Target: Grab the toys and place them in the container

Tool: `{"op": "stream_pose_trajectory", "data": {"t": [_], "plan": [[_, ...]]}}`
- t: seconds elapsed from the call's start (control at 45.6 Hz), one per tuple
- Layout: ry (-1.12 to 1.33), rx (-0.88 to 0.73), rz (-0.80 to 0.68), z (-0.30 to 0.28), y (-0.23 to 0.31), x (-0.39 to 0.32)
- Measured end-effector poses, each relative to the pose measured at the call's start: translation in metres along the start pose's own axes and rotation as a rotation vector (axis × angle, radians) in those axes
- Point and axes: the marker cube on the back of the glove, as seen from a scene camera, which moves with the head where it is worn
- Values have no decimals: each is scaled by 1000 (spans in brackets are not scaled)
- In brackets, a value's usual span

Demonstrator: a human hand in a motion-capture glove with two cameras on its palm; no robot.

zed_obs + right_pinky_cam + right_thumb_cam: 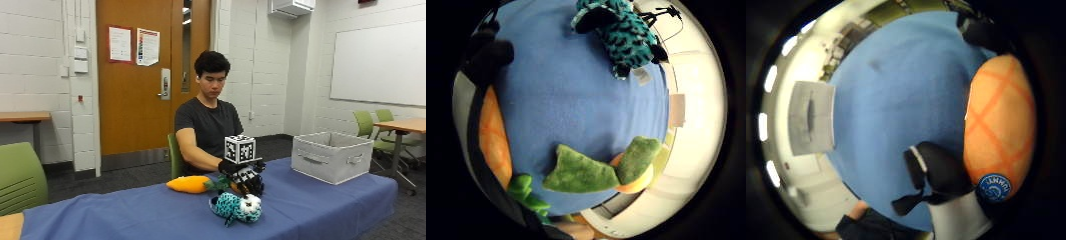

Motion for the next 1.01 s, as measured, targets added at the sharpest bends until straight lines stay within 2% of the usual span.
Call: {"op": "stream_pose_trajectory", "data": {"t": [0.285,0.549,0.68,0.79,1.009], "plan": [[46,80,-55,-16,4,0],[-9,-63,-44,-34,-3,9],[-25,-23,-15,-92,-15,6],[-29,80,-29,-165,-29,-11],[-48,259,-121,-288,-34,-121]]}}
